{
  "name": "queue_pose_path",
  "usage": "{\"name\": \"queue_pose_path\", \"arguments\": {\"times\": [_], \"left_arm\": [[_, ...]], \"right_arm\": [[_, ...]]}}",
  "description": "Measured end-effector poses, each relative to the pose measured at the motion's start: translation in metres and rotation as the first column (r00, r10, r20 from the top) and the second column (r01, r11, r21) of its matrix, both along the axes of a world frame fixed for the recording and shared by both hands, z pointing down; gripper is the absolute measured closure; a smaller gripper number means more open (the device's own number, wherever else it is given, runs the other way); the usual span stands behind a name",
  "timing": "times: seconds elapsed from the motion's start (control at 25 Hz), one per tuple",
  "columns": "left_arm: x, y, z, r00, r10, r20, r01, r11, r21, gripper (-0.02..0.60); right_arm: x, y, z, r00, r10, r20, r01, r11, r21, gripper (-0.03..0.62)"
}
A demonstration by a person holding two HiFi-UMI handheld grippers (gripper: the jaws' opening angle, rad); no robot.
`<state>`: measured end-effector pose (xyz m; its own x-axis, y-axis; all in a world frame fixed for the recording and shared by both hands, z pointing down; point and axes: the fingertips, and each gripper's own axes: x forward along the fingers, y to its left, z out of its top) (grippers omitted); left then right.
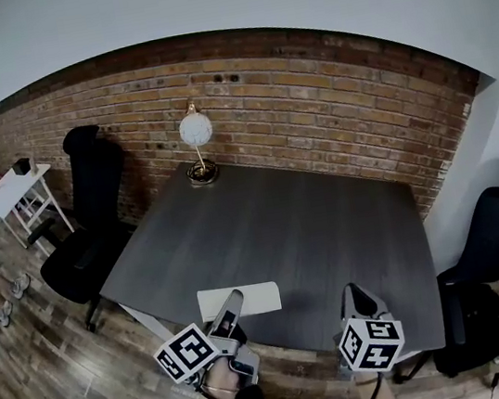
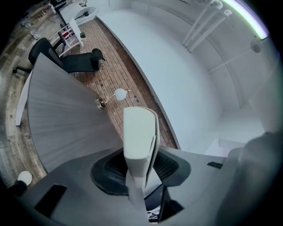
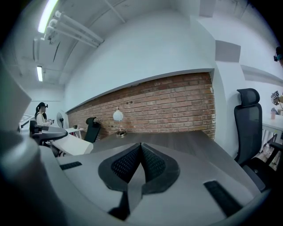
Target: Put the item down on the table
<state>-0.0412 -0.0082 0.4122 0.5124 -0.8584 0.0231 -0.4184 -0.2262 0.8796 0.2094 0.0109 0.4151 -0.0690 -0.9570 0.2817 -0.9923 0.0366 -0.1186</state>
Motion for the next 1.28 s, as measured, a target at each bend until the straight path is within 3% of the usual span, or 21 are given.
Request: {"name": "queue_pose_path", "arguments": {"times": [0.6,1.28], "left_arm": [[0.010,-0.144,0.005,0.994,0.104,-0.023,-0.104,0.995,0.005,0.417],[-0.010,-0.274,0.017,0.979,0.204,-0.019,-0.204,0.978,-0.036,0.417]], "right_arm": [[0.007,-0.110,-0.002,0.995,0.088,-0.037,-0.088,0.996,-0.011,0.562],[-0.026,-0.222,0.017,0.990,0.131,-0.053,-0.135,0.988,-0.075,0.562]]}}
